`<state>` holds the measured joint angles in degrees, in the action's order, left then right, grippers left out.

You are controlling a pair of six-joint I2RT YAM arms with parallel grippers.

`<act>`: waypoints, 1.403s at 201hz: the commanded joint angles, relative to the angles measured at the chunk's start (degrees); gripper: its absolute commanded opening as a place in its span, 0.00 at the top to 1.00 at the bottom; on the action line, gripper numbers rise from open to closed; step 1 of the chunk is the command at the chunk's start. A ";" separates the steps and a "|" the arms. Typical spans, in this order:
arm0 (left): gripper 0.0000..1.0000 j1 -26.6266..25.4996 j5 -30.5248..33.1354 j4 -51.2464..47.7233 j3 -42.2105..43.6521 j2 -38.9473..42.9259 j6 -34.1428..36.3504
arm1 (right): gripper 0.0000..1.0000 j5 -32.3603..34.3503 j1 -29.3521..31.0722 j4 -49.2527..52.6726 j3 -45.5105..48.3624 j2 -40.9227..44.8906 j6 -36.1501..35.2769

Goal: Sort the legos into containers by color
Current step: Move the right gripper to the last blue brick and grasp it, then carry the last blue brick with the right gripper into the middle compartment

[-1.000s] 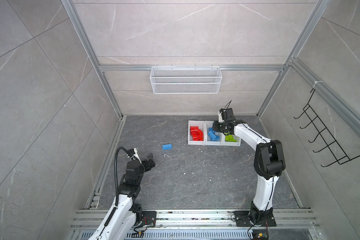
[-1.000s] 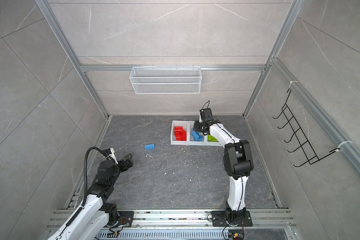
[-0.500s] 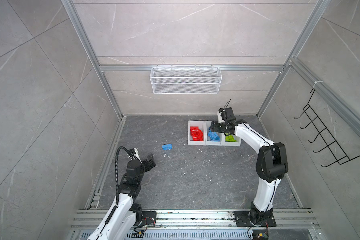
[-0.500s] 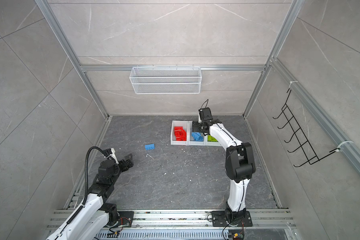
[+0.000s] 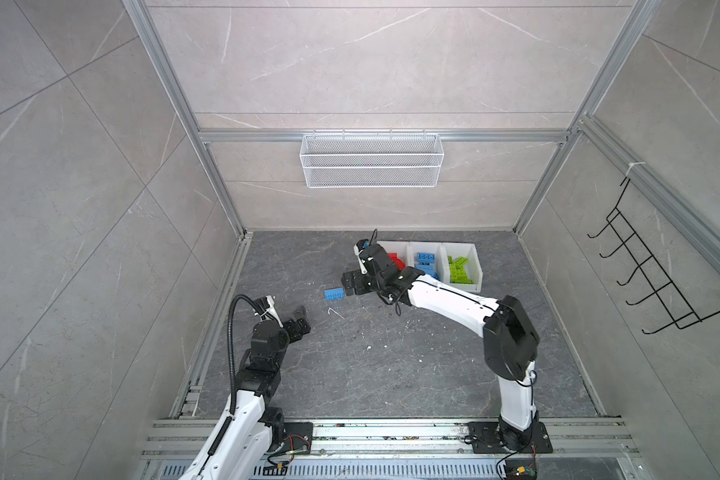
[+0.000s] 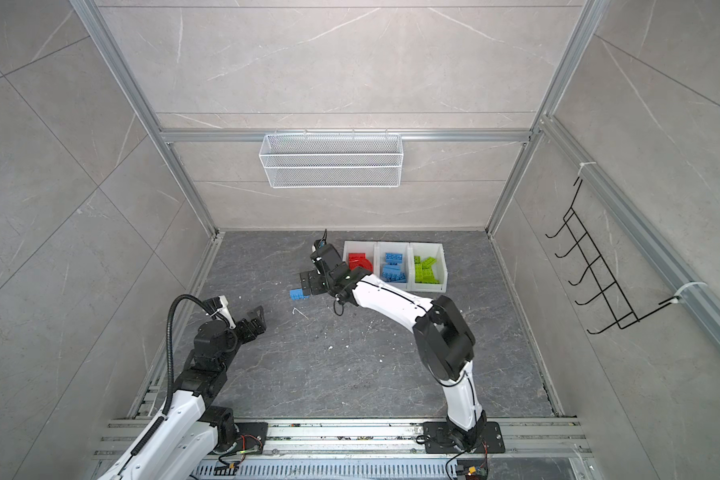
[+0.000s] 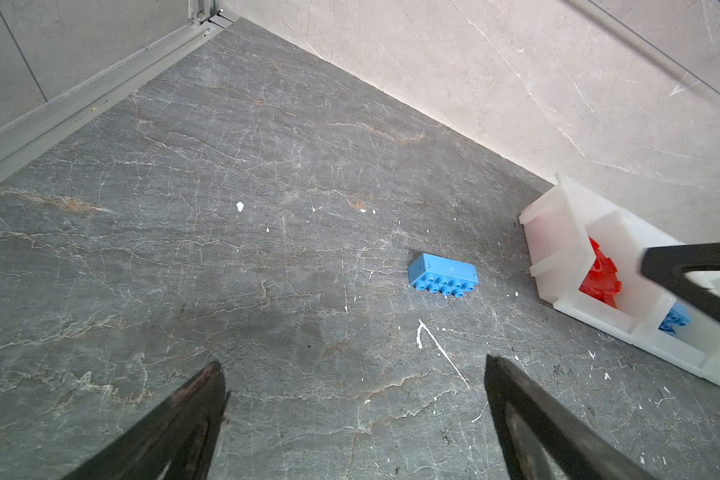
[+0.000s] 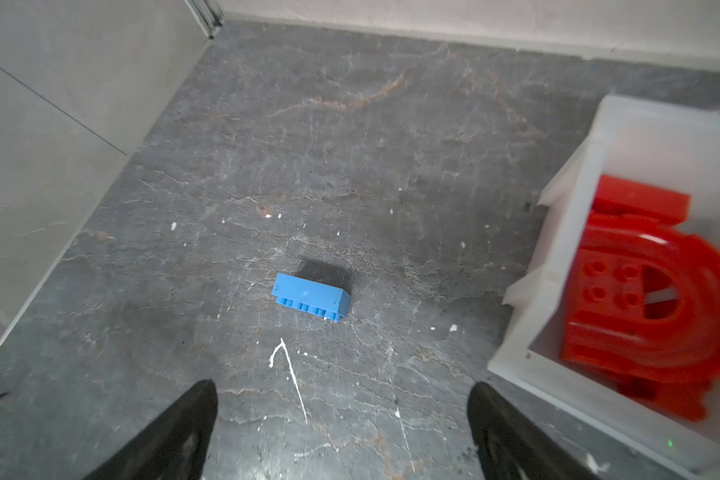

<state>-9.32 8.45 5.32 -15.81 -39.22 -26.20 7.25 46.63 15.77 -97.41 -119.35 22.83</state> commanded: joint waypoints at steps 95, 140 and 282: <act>0.01 0.31 0.47 0.25 -0.65 0.49 0.28 | 0.00 7.23 3.91 15.60 -32.31 -26.58 5.37; 0.01 0.23 0.43 0.27 -1.01 -0.18 0.40 | 0.01 6.56 4.13 23.73 -45.82 -35.45 5.72; 0.01 0.30 0.97 -0.40 -0.66 1.44 0.44 | 0.43 9.54 5.01 29.14 -52.71 -36.91 3.55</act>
<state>-9.32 8.88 4.25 -15.81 -37.95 -26.20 15.79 50.98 42.30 -149.71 -158.91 28.36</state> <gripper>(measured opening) 0.994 0.664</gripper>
